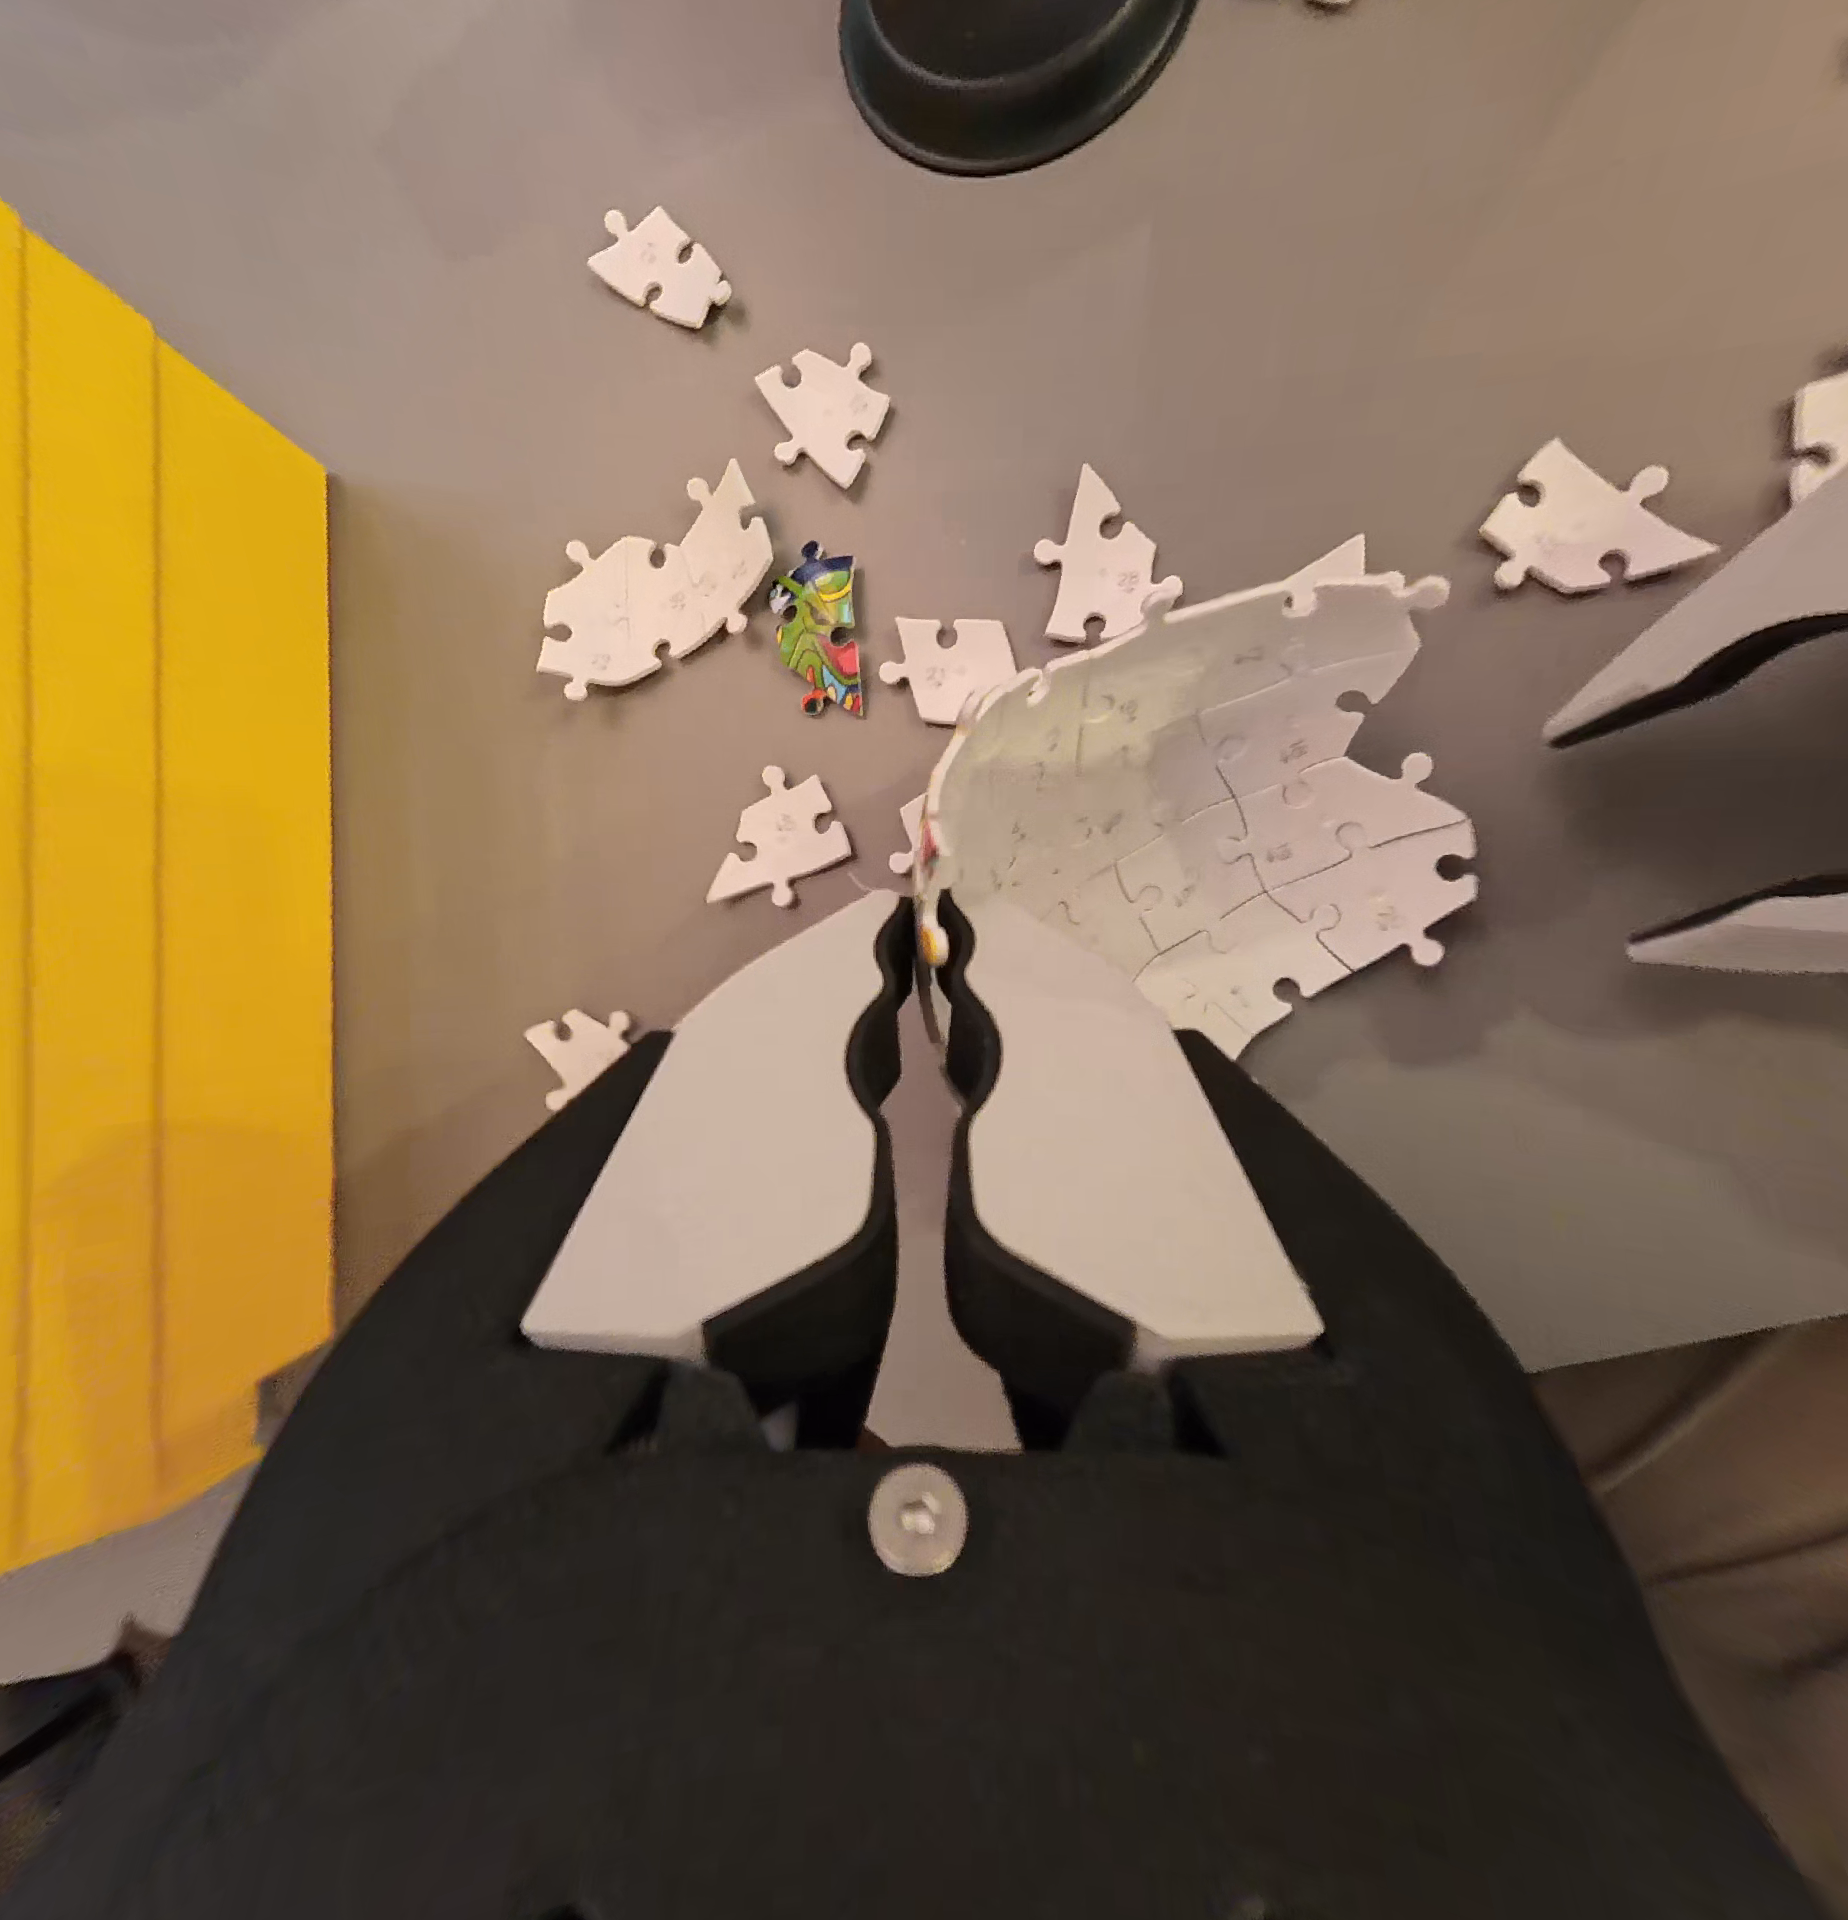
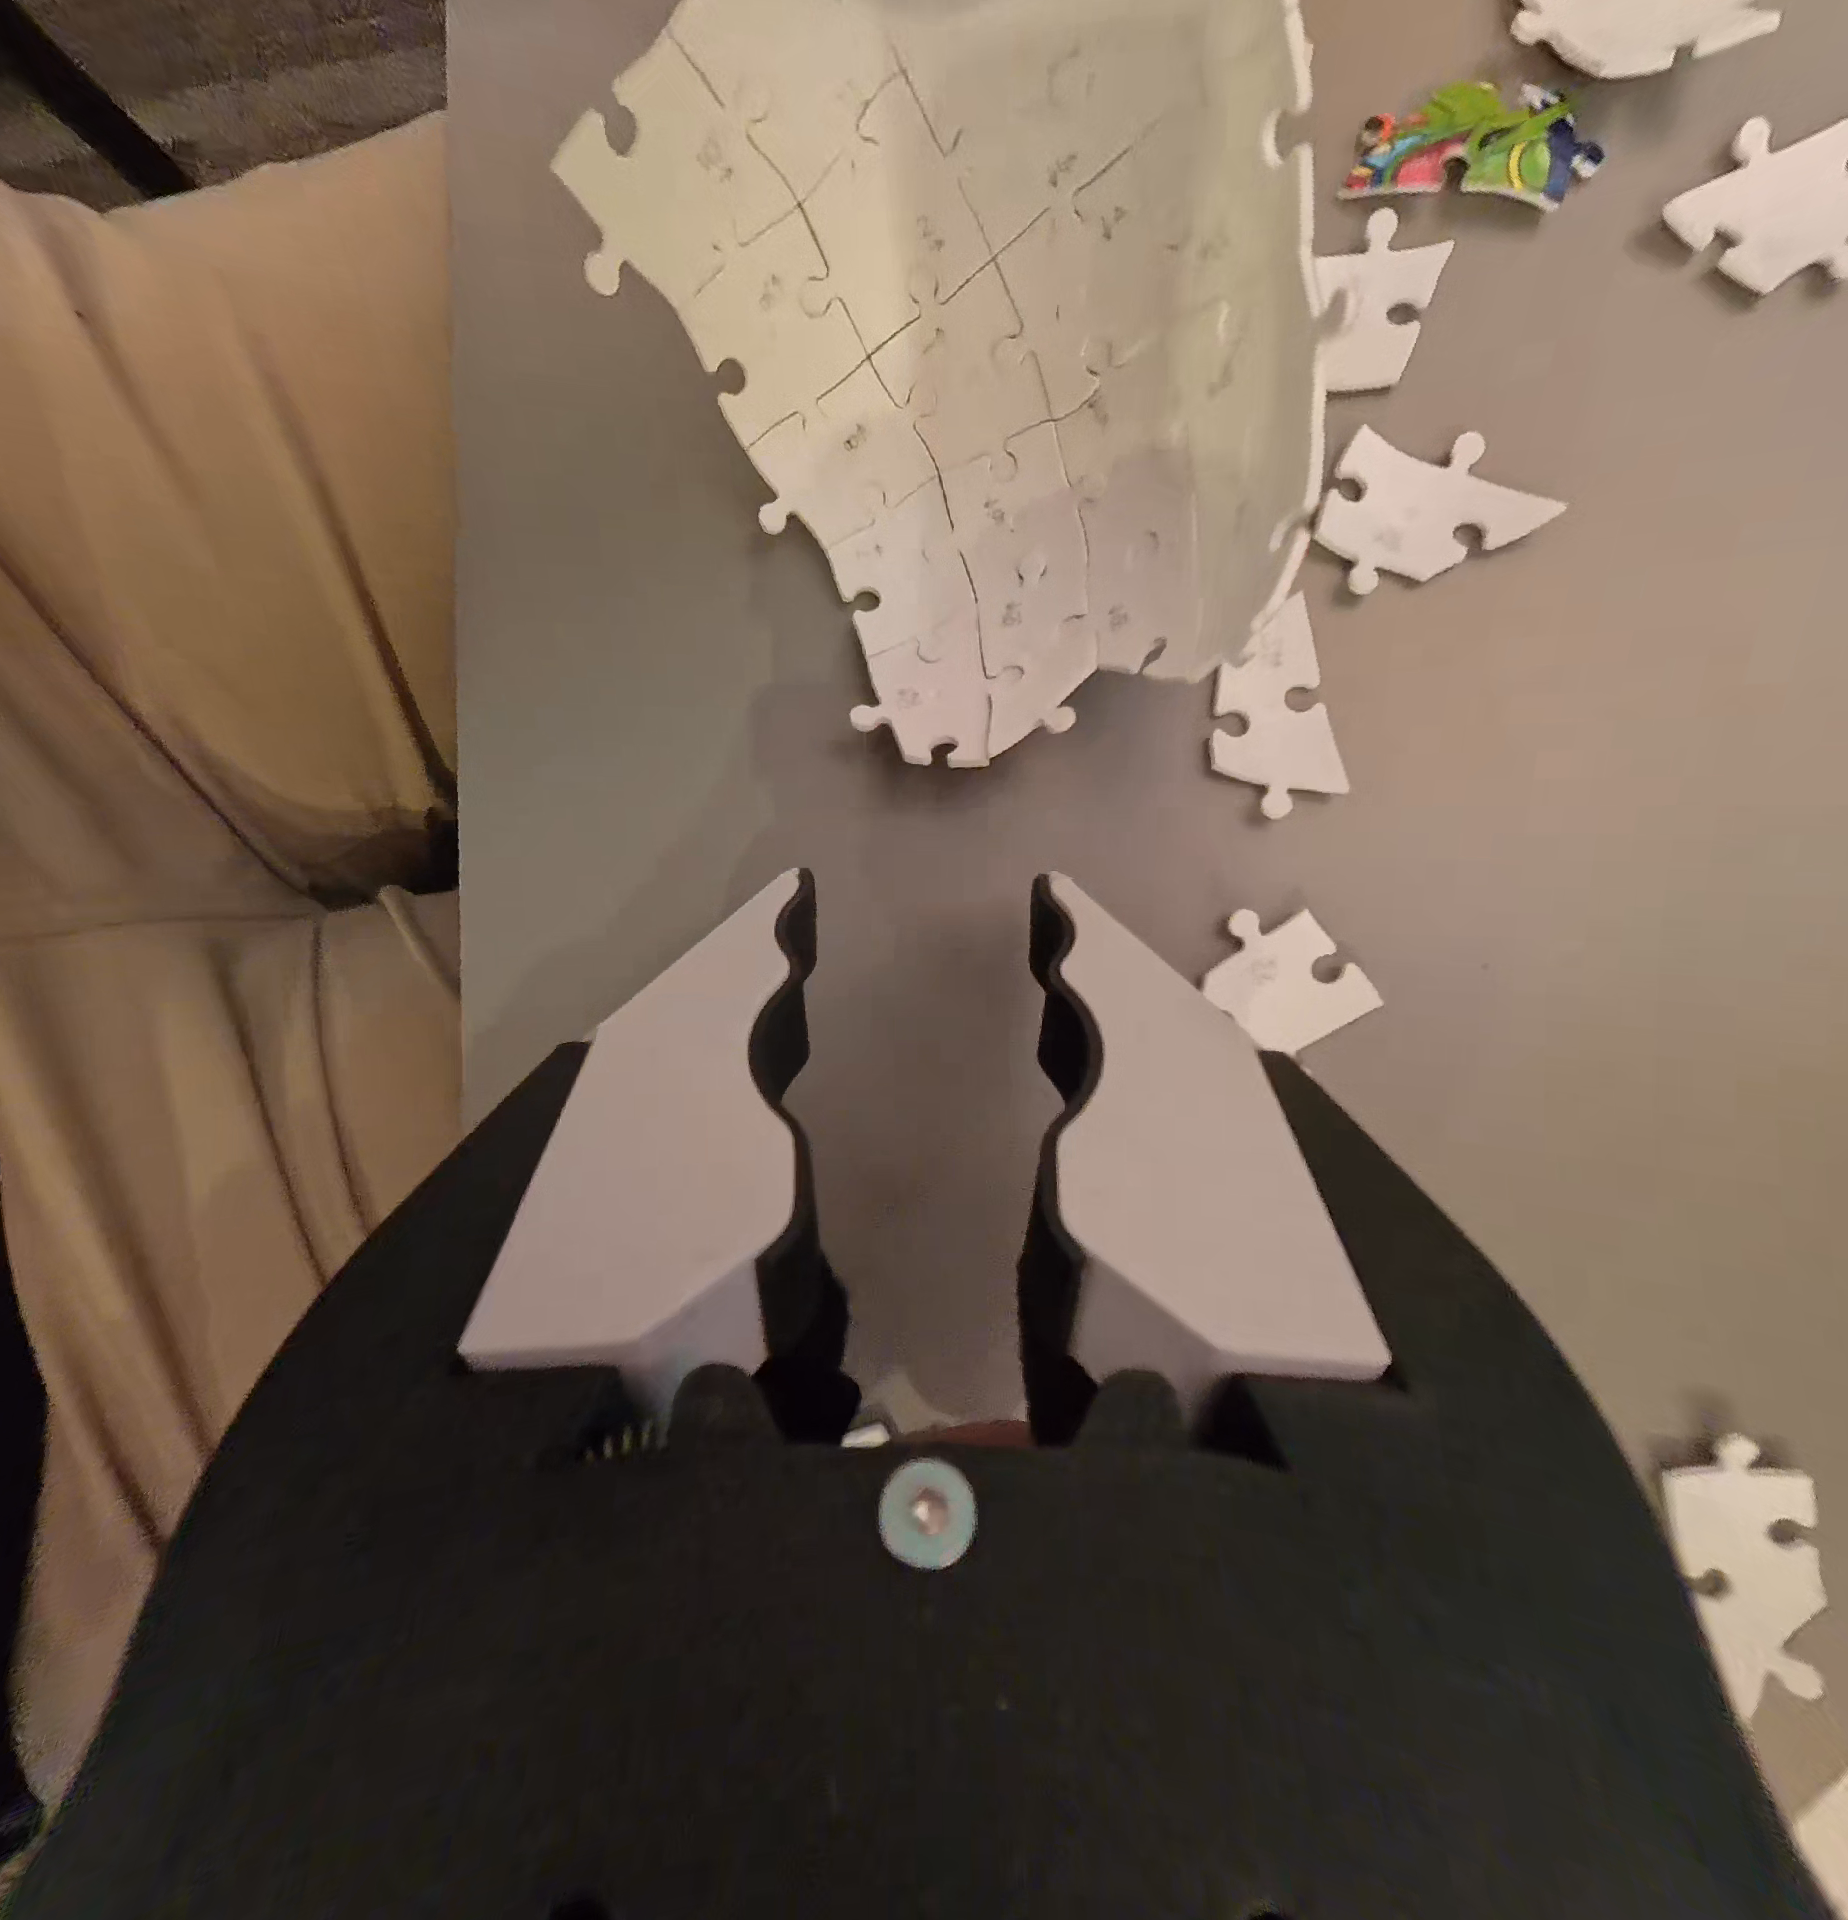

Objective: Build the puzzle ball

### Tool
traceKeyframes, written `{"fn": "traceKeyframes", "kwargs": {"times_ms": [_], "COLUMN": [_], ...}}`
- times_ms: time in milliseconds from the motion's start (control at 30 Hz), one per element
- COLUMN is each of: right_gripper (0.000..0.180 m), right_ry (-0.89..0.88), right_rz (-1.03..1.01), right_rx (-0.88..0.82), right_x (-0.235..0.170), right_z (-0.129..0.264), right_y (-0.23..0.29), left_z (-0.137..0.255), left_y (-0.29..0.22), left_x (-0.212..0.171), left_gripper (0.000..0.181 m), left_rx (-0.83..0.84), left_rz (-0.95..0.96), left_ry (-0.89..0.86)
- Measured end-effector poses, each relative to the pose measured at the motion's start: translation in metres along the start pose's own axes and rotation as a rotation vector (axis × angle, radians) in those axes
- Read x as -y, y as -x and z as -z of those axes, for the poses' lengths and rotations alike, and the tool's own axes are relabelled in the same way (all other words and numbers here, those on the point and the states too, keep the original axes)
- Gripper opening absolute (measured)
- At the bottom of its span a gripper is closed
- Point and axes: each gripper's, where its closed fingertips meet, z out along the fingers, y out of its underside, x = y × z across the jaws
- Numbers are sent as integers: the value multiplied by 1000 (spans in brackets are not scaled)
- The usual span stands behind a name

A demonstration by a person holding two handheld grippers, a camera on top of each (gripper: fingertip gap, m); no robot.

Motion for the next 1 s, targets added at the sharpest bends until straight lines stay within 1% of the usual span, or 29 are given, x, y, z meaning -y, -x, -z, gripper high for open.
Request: {"fn": "traceKeyframes", "kwargs": {"times_ms": [300,400,500,633,767,933,1000], "right_gripper": [44,47,48,48,48,48,49], "right_ry": [-53,-101,-105,-139,-168,-184,-206], "right_rz": [-174,-256,-292,-343,-388,-405,-419], "right_rx": [5,21,21,17,20,15,27], "right_x": [7,14,13,18,20,21,24], "right_z": [-2,-2,-5,-6,-4,-3,-1], "right_y": [3,7,13,13,9,5,4], "left_z": [-5,-5,-5,-4,0,8,11], "left_y": [2,1,-3,-7,-15,-12,-14], "left_x": [-20,-24,-27,-34,-38,-45,-49], "left_gripper": [4,9,13,18,28,37,47], "left_rx": [-78,-96,-121,-153,-206,-220,-250], "left_rz": [244,321,390,451,498,494,473], "left_ry": [-118,-153,-184,-204,-209,-211,-188]}}
